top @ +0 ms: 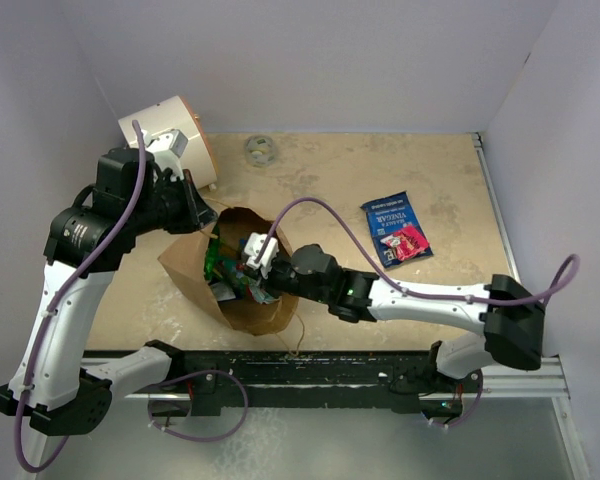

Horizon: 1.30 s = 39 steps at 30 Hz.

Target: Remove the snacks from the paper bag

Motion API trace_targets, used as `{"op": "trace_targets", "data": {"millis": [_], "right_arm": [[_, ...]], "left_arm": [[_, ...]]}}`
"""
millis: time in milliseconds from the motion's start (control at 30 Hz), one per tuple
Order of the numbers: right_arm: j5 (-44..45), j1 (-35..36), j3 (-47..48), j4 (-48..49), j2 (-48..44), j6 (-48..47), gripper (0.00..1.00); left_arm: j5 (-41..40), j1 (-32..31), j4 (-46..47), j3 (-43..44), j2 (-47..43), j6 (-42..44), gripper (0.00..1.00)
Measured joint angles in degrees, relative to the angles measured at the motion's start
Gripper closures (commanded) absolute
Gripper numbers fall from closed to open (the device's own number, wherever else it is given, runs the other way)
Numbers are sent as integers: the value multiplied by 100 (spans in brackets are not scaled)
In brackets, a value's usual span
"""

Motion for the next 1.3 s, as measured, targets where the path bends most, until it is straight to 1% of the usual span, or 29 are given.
{"op": "trace_targets", "data": {"millis": [233,433,600,700,833,967,1100,1200,1300], "right_arm": [[55,0,149,-1016,-951,-4,100],[197,0,1025,-2046,-1174,2,100],[221,0,1744,-2621,-1370,-13,100],[227,0,1978,-2885,-1659,-155,100],[452,2,1989,-3163,-2105,-315,100],[1248,7,1987,-3316,-2385,-317,100],[2636,-42,1987,-3178,-2387,-249,100],[3392,-326,1987,-3029,-2238,-247,100],[3768,-826,1987,-2896,-2087,-131,100]], "left_arm": [[4,0,236,-197,-13,-4,100],[31,0,339,-393,-17,-7,100],[42,0,428,-498,-24,-17,100],[50,0,452,-535,-28,-55,100],[50,0,503,-564,-35,-57,100],[52,0,514,-566,-37,-57,100],[50,0,514,-579,-44,-59,100],[50,0,516,-643,-61,-87,100],[50,0,514,-684,-61,-116,100]]}}
